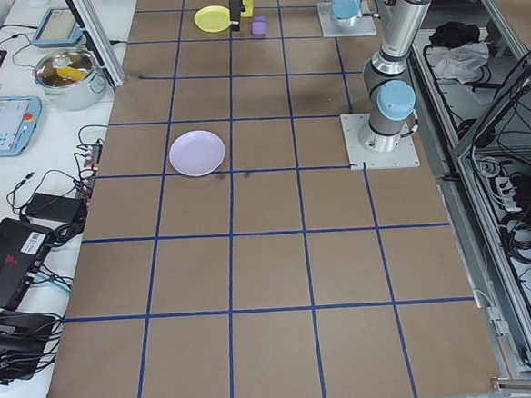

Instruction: Sort blocks by color into plates

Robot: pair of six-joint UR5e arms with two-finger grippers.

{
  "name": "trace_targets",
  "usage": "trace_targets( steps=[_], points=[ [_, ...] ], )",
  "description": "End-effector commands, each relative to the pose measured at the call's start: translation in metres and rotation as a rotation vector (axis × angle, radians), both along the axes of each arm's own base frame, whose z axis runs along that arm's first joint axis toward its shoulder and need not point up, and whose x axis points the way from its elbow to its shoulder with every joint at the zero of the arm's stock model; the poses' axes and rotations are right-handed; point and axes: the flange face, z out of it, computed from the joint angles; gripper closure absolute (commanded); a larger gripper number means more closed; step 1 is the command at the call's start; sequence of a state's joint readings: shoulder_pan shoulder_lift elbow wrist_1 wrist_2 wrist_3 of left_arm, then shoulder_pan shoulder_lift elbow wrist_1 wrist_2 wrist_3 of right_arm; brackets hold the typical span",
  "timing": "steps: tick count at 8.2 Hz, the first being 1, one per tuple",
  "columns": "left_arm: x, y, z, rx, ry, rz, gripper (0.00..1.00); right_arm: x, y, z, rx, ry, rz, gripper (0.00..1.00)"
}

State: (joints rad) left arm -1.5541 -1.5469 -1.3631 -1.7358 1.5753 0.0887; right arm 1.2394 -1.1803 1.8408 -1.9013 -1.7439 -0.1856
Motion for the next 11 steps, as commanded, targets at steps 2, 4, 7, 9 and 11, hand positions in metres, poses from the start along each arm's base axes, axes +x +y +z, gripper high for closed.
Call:
trace_targets(
  steps=[2, 4, 7, 9, 11],
  points=[
    [-0.001, 0.0, 0.0, -0.002, 0.0, 0.0, 0.0, -0.001, 0.001, -0.016, 0.036, -0.023, 0.022, 0.82],
    [-0.001, 0.0, 0.0, -0.002, 0.0, 0.0, 0.0, -0.001, -0.003, -0.003, 0.01, -0.036, 0.061, 1.0],
    [-0.001, 0.0, -0.001, -0.001, -0.001, -0.008, 0.0, 0.0, -0.005, 0.072, -0.102, -0.004, 0.071, 1.0],
    [-0.001, 0.0, -0.001, -0.001, 0.0, -0.002, 0.0, 0.005, -0.036, 0.104, -0.202, -0.047, 0.068, 1.0],
    [-0.001, 0.0, -0.001, -0.001, 0.0, -0.003, 0.0, 0.015, -0.065, 0.108, -0.242, -0.064, 0.094, 1.0]
  ],
)
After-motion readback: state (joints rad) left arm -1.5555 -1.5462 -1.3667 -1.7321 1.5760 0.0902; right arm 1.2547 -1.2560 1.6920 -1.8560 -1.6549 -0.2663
